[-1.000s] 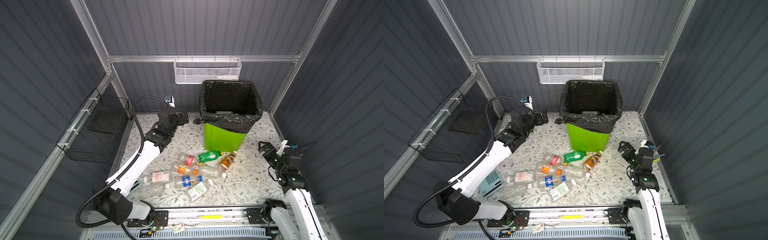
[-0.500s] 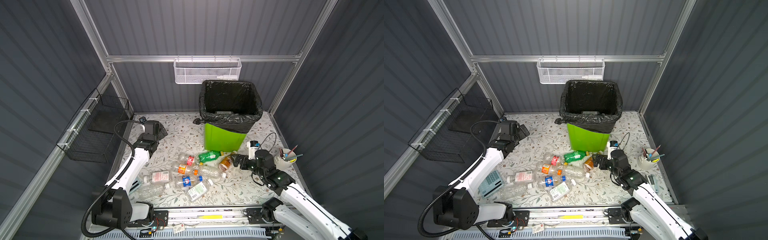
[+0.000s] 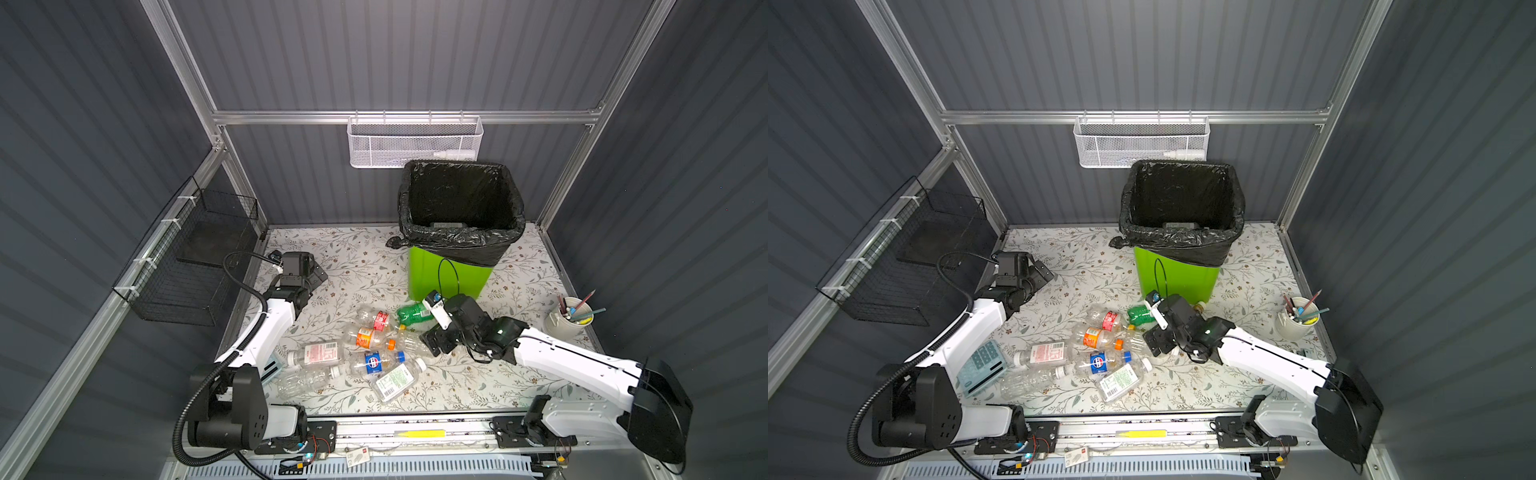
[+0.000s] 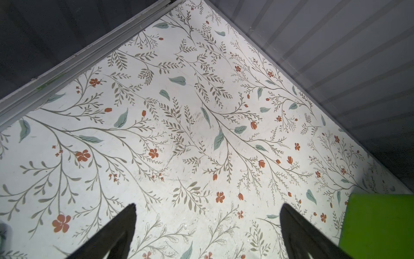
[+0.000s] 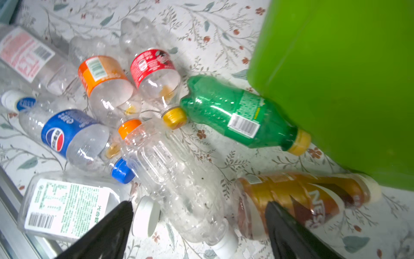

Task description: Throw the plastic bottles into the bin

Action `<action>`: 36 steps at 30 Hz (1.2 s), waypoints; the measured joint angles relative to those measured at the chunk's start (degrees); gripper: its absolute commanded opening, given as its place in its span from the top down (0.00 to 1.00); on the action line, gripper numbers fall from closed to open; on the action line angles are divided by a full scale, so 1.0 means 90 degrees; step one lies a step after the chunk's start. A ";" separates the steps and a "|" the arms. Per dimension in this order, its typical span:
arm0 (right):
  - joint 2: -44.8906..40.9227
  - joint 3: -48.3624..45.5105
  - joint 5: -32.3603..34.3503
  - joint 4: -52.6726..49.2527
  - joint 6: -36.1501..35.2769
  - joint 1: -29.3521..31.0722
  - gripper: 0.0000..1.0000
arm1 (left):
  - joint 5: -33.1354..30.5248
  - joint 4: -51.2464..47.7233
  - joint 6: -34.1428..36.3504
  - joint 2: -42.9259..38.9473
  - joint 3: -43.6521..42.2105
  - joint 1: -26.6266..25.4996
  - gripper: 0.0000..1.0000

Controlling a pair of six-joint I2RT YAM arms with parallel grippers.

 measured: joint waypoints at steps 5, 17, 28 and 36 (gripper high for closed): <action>0.0605 0.0338 -0.0131 -0.0274 -0.0476 0.0253 0.11 | 0.0044 0.0015 -0.0022 0.0000 -0.0015 0.0000 0.00; 0.1797 0.1175 -0.0214 -0.0872 -0.1421 0.0386 0.23 | 0.0109 0.0056 -0.0032 0.0005 -0.0049 0.0002 0.00; 0.2531 0.1656 -0.0265 -0.1231 -0.1972 0.0386 0.31 | 0.0136 0.0104 -0.0068 0.0005 -0.0134 0.0002 0.00; 0.2628 0.1749 -0.0308 -0.1319 -0.2132 0.0386 0.44 | 0.0136 0.0107 -0.0068 0.0005 -0.0136 0.0002 0.00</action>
